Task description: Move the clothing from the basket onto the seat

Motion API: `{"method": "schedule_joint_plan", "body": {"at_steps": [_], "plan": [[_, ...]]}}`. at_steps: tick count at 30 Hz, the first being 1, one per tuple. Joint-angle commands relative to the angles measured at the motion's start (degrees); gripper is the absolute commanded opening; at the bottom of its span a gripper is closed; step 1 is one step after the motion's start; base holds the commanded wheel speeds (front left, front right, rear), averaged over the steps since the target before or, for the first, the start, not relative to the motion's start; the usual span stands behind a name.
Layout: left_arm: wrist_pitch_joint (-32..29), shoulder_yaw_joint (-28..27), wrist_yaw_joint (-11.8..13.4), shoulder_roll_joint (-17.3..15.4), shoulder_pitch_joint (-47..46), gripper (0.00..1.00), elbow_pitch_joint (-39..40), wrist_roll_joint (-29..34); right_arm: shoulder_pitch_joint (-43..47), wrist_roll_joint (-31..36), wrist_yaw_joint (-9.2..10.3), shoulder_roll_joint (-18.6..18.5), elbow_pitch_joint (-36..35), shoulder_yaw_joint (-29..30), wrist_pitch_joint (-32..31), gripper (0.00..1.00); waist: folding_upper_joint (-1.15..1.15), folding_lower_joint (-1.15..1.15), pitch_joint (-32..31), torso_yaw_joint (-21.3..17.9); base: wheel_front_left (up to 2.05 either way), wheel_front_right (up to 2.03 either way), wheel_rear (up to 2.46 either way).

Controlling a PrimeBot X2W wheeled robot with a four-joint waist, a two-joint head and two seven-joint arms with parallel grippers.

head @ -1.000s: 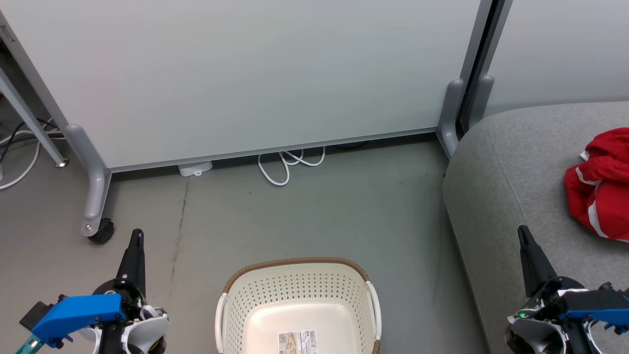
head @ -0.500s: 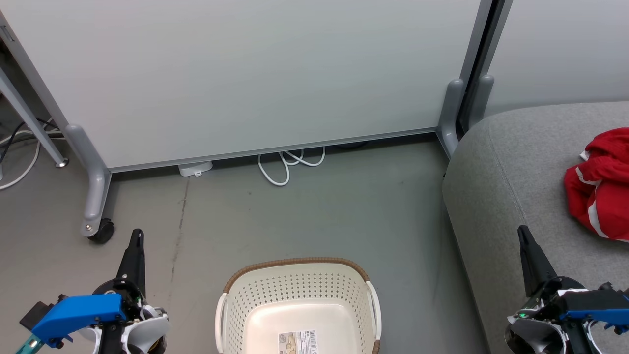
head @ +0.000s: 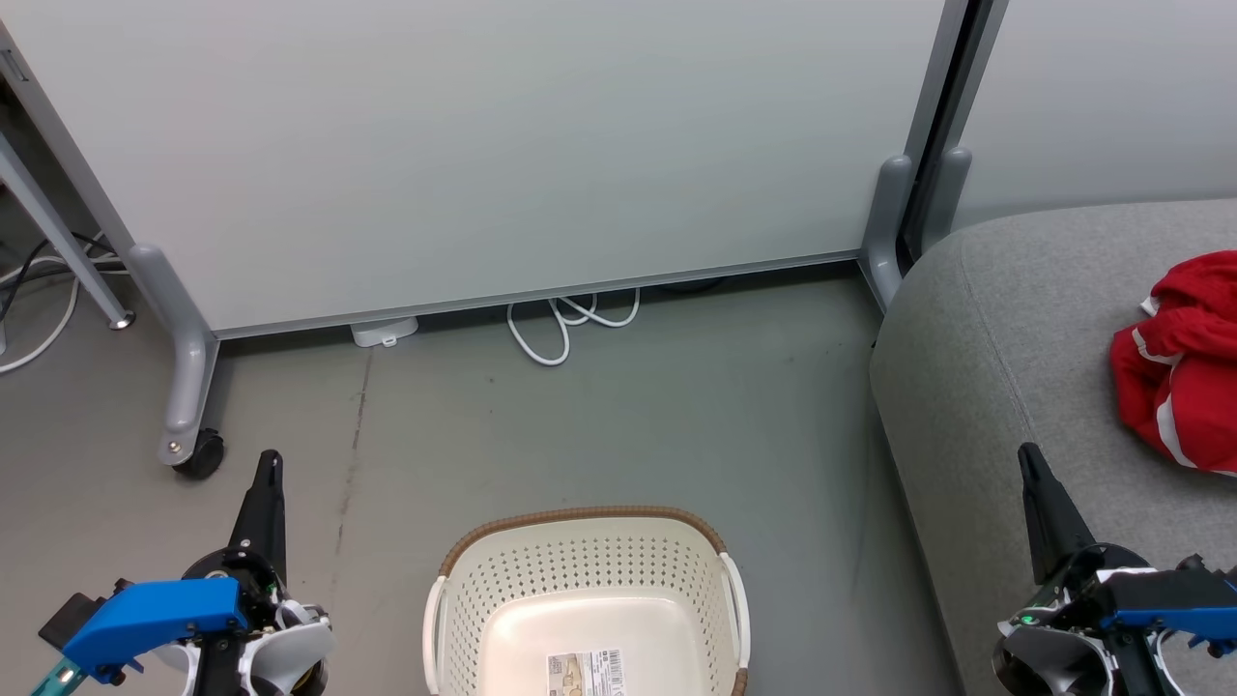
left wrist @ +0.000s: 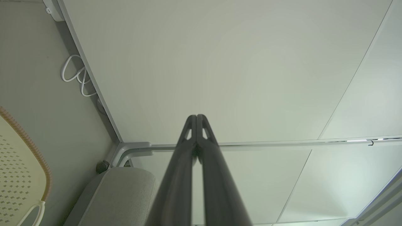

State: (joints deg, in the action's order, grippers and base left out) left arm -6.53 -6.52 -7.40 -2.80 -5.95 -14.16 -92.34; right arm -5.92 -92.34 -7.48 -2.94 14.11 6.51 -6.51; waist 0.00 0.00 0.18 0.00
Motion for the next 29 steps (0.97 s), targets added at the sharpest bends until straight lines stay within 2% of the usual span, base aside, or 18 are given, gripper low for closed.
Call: {"method": "schedule_joint_plan", "body": {"at_steps": [1, 29], "plan": [[-0.23, -0.12, -0.17, -0.15, -0.53, 0.0, 0.19, -0.15, -0.57, -0.15, -0.02, 0.13, -0.14, 0.09, -0.25, 0.0, 0.0, 0.0, 0.0, 0.0, 0.0, 0.0, 0.0], [-0.22, -0.11, -0.16, -0.15, -0.53, 0.0, 0.2, -0.14, -0.57, -0.15, -0.02, 0.13, -0.14, 0.09, -0.26, 0.0, 0.0, 0.0, 0.0, 0.0, 0.0, 0.0, 0.0]]}}
